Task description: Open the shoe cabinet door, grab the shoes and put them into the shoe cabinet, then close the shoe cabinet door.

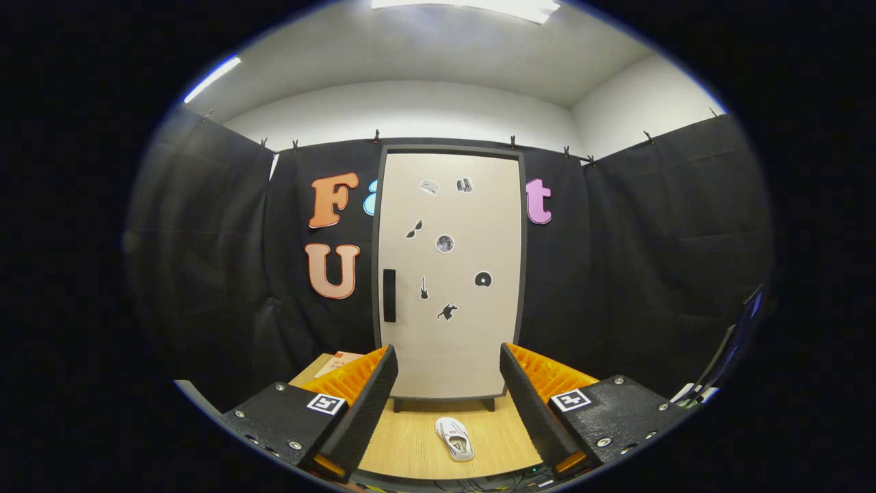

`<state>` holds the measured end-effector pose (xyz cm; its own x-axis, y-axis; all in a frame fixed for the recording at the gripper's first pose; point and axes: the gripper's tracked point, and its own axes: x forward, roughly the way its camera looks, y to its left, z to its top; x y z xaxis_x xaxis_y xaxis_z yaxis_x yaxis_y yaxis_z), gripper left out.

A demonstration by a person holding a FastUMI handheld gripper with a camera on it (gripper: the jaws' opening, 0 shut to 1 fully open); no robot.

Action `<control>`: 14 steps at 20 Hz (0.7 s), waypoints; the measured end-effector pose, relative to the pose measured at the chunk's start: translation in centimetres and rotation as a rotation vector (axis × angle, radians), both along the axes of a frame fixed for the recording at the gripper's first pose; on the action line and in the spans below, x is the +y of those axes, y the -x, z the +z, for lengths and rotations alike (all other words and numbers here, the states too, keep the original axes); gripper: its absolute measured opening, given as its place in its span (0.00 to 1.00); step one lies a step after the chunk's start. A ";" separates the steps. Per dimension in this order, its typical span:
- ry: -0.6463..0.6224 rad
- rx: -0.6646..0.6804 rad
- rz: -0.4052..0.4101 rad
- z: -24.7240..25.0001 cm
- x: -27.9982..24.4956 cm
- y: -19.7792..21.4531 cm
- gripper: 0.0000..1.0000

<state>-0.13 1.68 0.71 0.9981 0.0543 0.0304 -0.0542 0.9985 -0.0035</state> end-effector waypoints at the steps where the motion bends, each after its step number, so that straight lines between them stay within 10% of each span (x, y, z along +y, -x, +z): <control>1: 0.000 0.006 0.002 -0.2 0.1 -0.2 0.94; 14: 0.024 0.013 0.045 -1.0 6.9 -4.3 0.94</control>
